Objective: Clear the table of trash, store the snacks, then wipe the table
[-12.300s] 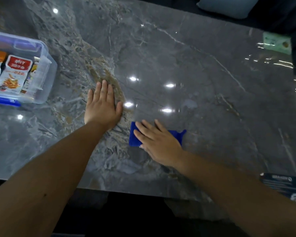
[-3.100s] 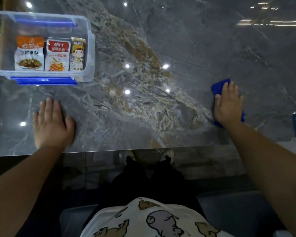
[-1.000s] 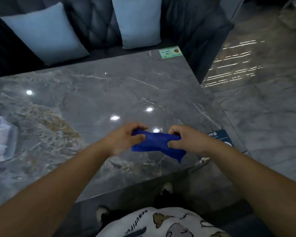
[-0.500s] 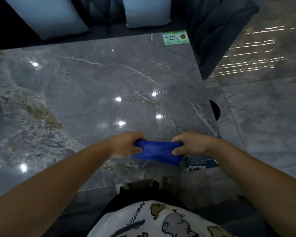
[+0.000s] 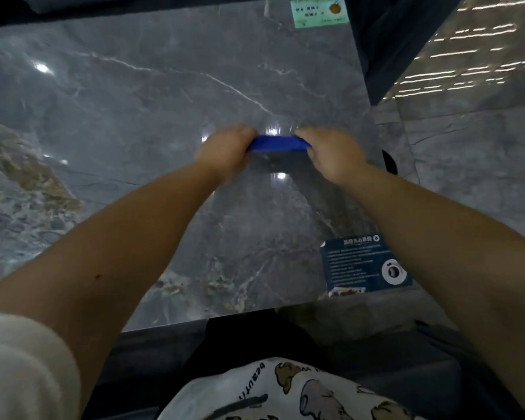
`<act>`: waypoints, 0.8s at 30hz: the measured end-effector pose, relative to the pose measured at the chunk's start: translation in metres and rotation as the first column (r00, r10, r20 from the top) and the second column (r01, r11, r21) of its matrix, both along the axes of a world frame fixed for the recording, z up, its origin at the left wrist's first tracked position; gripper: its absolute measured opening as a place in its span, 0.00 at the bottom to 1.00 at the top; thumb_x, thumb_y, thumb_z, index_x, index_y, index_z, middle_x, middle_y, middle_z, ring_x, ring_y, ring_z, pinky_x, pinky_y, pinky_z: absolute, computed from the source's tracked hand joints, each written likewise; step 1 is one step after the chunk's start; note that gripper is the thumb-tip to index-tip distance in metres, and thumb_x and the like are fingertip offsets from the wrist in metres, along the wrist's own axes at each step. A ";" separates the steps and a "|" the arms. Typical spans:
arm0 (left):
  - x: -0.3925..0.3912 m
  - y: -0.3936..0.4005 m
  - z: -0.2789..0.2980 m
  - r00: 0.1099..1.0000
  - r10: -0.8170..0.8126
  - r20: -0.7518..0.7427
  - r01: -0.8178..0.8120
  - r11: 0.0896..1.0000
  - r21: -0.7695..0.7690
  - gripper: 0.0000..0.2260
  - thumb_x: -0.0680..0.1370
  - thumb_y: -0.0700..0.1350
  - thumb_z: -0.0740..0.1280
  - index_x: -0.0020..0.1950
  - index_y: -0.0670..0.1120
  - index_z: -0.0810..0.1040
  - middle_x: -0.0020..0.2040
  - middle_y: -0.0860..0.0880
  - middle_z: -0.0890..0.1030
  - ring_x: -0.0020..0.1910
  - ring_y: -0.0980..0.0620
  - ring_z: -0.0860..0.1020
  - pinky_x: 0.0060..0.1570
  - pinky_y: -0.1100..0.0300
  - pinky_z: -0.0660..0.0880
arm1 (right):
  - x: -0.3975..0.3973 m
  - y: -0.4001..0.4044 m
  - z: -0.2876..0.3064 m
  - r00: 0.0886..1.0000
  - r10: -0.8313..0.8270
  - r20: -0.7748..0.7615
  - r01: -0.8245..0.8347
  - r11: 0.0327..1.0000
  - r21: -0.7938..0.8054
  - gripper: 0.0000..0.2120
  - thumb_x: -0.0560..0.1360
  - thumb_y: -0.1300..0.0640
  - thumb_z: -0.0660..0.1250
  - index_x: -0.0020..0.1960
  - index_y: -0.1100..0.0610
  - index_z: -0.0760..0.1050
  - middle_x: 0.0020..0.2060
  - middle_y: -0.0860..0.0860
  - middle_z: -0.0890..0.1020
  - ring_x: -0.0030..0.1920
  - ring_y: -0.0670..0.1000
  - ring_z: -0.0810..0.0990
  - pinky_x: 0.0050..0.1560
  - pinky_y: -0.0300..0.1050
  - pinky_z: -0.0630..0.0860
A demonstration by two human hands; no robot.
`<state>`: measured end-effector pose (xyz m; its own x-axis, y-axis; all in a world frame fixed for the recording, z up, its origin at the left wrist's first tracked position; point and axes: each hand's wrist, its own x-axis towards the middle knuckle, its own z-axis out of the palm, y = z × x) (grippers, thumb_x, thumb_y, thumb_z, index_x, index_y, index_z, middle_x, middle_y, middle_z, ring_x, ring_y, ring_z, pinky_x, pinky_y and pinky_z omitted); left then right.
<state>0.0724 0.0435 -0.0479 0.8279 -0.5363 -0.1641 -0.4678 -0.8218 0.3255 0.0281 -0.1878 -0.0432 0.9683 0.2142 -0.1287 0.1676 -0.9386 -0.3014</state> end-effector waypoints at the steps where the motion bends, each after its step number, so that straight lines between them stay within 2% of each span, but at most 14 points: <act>1: 0.001 0.001 -0.007 1.000 0.007 0.009 -0.007 0.999 0.050 0.13 0.76 0.41 0.63 0.60 0.43 0.74 0.55 0.38 0.77 0.52 0.36 0.76 0.50 0.46 0.72 | 0.003 0.000 -0.007 0.998 0.061 -0.015 -0.062 0.998 -0.034 0.14 0.76 0.60 0.58 0.60 0.55 0.72 0.52 0.61 0.80 0.50 0.63 0.79 0.49 0.52 0.74; 3: -0.012 0.004 -0.023 0.999 -0.025 -0.035 0.030 0.986 0.163 0.17 0.78 0.42 0.62 0.67 0.44 0.71 0.64 0.38 0.74 0.60 0.36 0.74 0.56 0.46 0.71 | -0.004 0.001 -0.024 0.971 0.206 -0.120 -0.225 0.958 -0.180 0.18 0.77 0.57 0.57 0.67 0.56 0.69 0.64 0.61 0.74 0.62 0.63 0.74 0.61 0.54 0.71; 4: -0.027 0.007 -0.031 0.995 -0.061 -0.073 0.075 0.976 0.205 0.20 0.79 0.43 0.60 0.71 0.45 0.67 0.71 0.39 0.69 0.68 0.38 0.69 0.64 0.47 0.67 | -0.015 0.001 -0.031 0.955 0.244 -0.167 -0.279 0.930 -0.239 0.21 0.79 0.55 0.57 0.71 0.58 0.65 0.71 0.62 0.67 0.69 0.63 0.68 0.68 0.56 0.65; 6: -0.065 0.017 -0.041 0.986 -0.129 -0.109 0.154 0.953 0.263 0.26 0.82 0.52 0.54 0.77 0.43 0.56 0.78 0.41 0.55 0.77 0.43 0.53 0.74 0.50 0.52 | -0.046 -0.001 -0.037 0.955 0.236 -0.178 -0.275 0.929 -0.249 0.26 0.80 0.49 0.56 0.75 0.59 0.59 0.76 0.60 0.58 0.75 0.60 0.58 0.72 0.57 0.54; 8: -0.109 0.027 -0.042 0.980 -0.153 -0.126 0.183 0.942 0.281 0.33 0.79 0.62 0.44 0.78 0.43 0.49 0.79 0.43 0.48 0.78 0.46 0.46 0.75 0.51 0.44 | -0.080 -0.002 -0.033 0.956 0.232 -0.182 -0.268 0.940 -0.210 0.28 0.80 0.45 0.55 0.75 0.59 0.60 0.77 0.58 0.57 0.76 0.57 0.56 0.73 0.58 0.51; 10: -0.147 0.032 -0.041 0.972 -0.180 -0.153 0.218 0.934 0.285 0.36 0.77 0.66 0.39 0.78 0.44 0.47 0.79 0.44 0.47 0.77 0.48 0.43 0.74 0.49 0.42 | -0.114 -0.002 -0.029 0.946 0.241 -0.215 -0.283 0.940 -0.191 0.29 0.79 0.43 0.55 0.75 0.58 0.61 0.77 0.57 0.57 0.77 0.57 0.56 0.74 0.60 0.50; 16: -0.192 0.023 -0.035 0.971 -0.170 -0.167 0.217 0.919 0.330 0.37 0.76 0.66 0.39 0.78 0.44 0.45 0.79 0.45 0.43 0.77 0.47 0.40 0.74 0.45 0.40 | -0.164 0.004 -0.022 0.935 0.183 -0.303 -0.266 0.928 -0.261 0.31 0.80 0.40 0.47 0.77 0.54 0.51 0.78 0.54 0.49 0.78 0.53 0.47 0.75 0.56 0.43; 21: -0.197 0.025 -0.028 0.959 -0.191 -0.211 0.255 0.906 0.337 0.34 0.78 0.65 0.40 0.78 0.47 0.42 0.79 0.47 0.40 0.77 0.49 0.39 0.74 0.44 0.40 | -0.175 0.009 -0.017 0.938 0.149 -0.314 -0.242 0.928 -0.282 0.29 0.80 0.41 0.48 0.77 0.53 0.51 0.78 0.53 0.51 0.78 0.52 0.47 0.75 0.56 0.43; 24: -0.187 0.026 -0.020 0.958 -0.179 -0.225 0.245 0.919 0.310 0.31 0.80 0.62 0.44 0.78 0.47 0.45 0.79 0.46 0.43 0.77 0.48 0.41 0.74 0.45 0.41 | -0.168 0.017 -0.013 0.951 0.106 -0.292 -0.193 0.939 -0.285 0.29 0.80 0.41 0.50 0.76 0.53 0.55 0.78 0.52 0.55 0.77 0.52 0.51 0.76 0.58 0.45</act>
<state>-0.1149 0.0700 -0.0683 0.6368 -0.5832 -0.5043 -0.5997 -0.7857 0.1513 -0.1402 -0.1711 -0.0566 0.8478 0.2621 -0.4611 0.2667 -0.9621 -0.0565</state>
